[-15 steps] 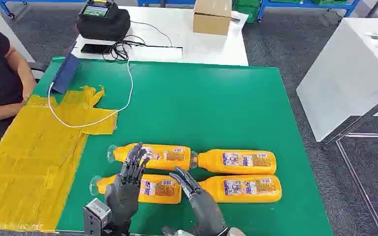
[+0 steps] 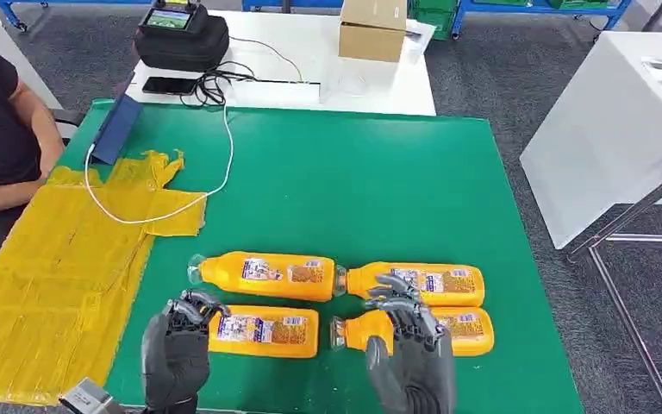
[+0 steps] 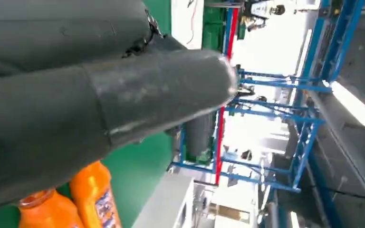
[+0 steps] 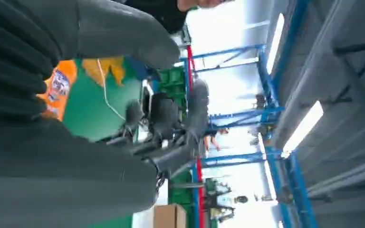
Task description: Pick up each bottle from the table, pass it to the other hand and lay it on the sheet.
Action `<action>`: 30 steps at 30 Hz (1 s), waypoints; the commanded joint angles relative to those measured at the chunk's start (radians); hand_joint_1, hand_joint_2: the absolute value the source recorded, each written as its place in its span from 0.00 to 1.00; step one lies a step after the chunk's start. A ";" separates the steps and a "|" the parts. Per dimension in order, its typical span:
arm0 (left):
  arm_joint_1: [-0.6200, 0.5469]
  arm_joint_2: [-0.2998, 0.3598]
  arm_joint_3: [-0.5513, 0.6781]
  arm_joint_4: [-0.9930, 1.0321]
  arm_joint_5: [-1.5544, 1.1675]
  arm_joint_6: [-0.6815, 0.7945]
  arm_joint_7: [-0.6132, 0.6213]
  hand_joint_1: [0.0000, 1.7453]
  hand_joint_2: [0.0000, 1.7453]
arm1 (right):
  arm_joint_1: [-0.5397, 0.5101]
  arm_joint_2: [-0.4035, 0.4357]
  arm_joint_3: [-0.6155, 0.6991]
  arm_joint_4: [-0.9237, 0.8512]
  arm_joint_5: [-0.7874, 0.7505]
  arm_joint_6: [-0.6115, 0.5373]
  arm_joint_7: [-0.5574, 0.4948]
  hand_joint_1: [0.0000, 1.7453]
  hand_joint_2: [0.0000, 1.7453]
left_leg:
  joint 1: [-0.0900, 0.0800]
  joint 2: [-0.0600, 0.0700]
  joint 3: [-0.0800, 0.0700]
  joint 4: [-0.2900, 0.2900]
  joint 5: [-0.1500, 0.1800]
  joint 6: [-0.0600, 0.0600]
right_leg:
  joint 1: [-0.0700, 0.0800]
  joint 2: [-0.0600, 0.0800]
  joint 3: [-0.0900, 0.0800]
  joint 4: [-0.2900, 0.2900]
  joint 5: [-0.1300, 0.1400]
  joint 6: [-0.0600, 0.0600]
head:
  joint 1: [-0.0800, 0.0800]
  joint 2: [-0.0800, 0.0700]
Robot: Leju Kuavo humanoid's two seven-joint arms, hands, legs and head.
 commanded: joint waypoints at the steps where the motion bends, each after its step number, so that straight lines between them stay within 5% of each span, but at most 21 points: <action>1: 0.004 -0.017 0.054 -0.009 -0.006 -0.015 0.002 1.00 0.00 | 0.038 0.079 -0.103 -0.003 0.023 0.016 0.006 1.00 1.00 | -0.001 0.002 0.005 -0.002 0.000 0.003 | 0.000 0.000 0.004 -0.002 0.000 -0.006 | 0.000 0.000; 2: 0.006 -0.021 0.059 -0.009 -0.003 -0.012 0.001 0.86 0.00 | 0.040 0.086 -0.109 -0.003 0.032 0.014 0.010 0.71 1.00 | -0.001 0.001 0.003 -0.001 0.000 0.002 | 0.000 0.000 0.003 -0.001 0.000 -0.004 | 0.000 0.000; 3: 0.006 -0.024 0.062 -0.009 -0.002 -0.010 0.002 0.02 0.00 | 0.042 0.089 -0.112 -0.003 0.039 0.013 0.014 0.23 1.00 | -0.001 0.002 0.005 -0.002 0.000 0.003 | 0.000 0.000 0.004 -0.002 0.000 -0.005 | 0.000 0.000; 4: 0.006 -0.024 0.062 -0.009 -0.002 -0.010 0.002 0.02 0.00 | 0.042 0.089 -0.112 -0.003 0.039 0.013 0.014 0.23 1.00 | -0.001 0.001 0.003 -0.001 0.000 0.003 | 0.000 0.000 0.003 -0.001 0.000 -0.003 | 0.000 0.000; 5: 0.006 -0.029 0.067 -0.008 0.000 -0.007 0.007 0.00 0.00 | 0.043 0.094 -0.115 0.000 0.060 0.012 0.032 0.00 1.00 | -0.001 0.001 0.004 -0.001 0.000 0.003 | 0.000 0.000 0.004 -0.001 0.000 -0.004 | 0.000 0.000; 12: -0.027 -0.039 0.080 0.051 0.015 -0.045 0.009 0.00 0.00 | -0.019 0.028 -0.055 0.054 0.361 -0.123 0.272 0.00 1.00 | -0.001 0.001 0.005 -0.002 0.001 0.003 | 0.000 0.001 0.005 -0.002 0.001 -0.003 | 0.000 0.000; 18: -0.071 -0.031 0.065 0.109 0.027 -0.080 0.011 0.00 0.00 | -0.123 -0.051 -0.029 0.134 0.585 -0.110 0.495 0.00 1.00 | -0.001 0.002 0.007 -0.003 0.001 0.004 | 0.000 0.001 0.006 -0.004 0.002 -0.004 | 0.000 0.000; 26: -0.121 -0.019 0.036 0.170 0.031 -0.118 0.011 0.00 0.00 | -0.254 -0.096 0.020 0.252 0.834 -0.049 0.608 0.00 1.00 | -0.001 0.003 0.008 -0.004 0.001 0.004 | 0.000 0.002 0.008 -0.004 0.002 -0.004 | 0.000 0.000; 30: -0.133 -0.011 0.026 0.187 0.034 -0.130 0.012 0.00 0.00 | -0.285 -0.118 0.067 0.285 0.805 0.039 0.634 0.00 1.00 | -0.001 0.003 0.010 -0.004 0.001 0.004 | 0.000 0.002 0.010 -0.005 0.002 -0.006 | 0.000 0.000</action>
